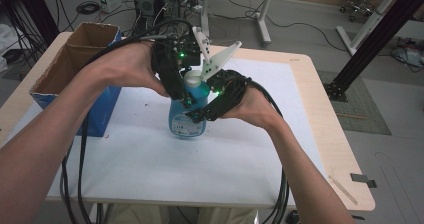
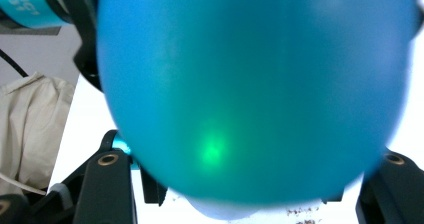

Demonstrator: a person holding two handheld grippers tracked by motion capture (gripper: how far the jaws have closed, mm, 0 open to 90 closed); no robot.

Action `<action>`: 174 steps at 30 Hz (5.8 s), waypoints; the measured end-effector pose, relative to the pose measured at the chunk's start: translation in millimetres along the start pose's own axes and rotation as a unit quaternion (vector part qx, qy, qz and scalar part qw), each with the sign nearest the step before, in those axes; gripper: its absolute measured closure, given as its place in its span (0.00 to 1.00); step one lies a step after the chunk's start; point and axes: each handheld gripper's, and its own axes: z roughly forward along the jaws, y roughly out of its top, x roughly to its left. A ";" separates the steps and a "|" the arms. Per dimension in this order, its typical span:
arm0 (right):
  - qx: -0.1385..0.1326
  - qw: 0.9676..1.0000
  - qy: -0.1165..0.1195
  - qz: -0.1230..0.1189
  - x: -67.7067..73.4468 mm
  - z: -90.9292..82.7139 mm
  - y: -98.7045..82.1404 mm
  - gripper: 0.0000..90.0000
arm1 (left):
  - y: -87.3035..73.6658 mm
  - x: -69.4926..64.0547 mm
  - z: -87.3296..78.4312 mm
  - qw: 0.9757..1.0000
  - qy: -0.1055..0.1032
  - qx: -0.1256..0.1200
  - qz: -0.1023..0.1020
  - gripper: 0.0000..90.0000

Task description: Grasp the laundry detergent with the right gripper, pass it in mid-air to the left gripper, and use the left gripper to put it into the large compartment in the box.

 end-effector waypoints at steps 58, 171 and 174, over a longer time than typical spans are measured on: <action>0.194 0.963 -0.173 0.064 29.5 -98.0 -61.3 0.15 | -21.6 37.7 -159.0 0.989 0.073 0.067 -0.111 0.42; 0.239 0.949 -0.189 0.076 37.6 -77.5 -93.0 0.15 | -202.8 55.6 -84.5 0.971 0.076 0.137 -0.182 0.42; 0.241 0.949 -0.189 0.076 37.4 -76.6 -92.9 0.15 | -203.8 56.8 -81.5 0.972 0.076 0.143 -0.173 0.42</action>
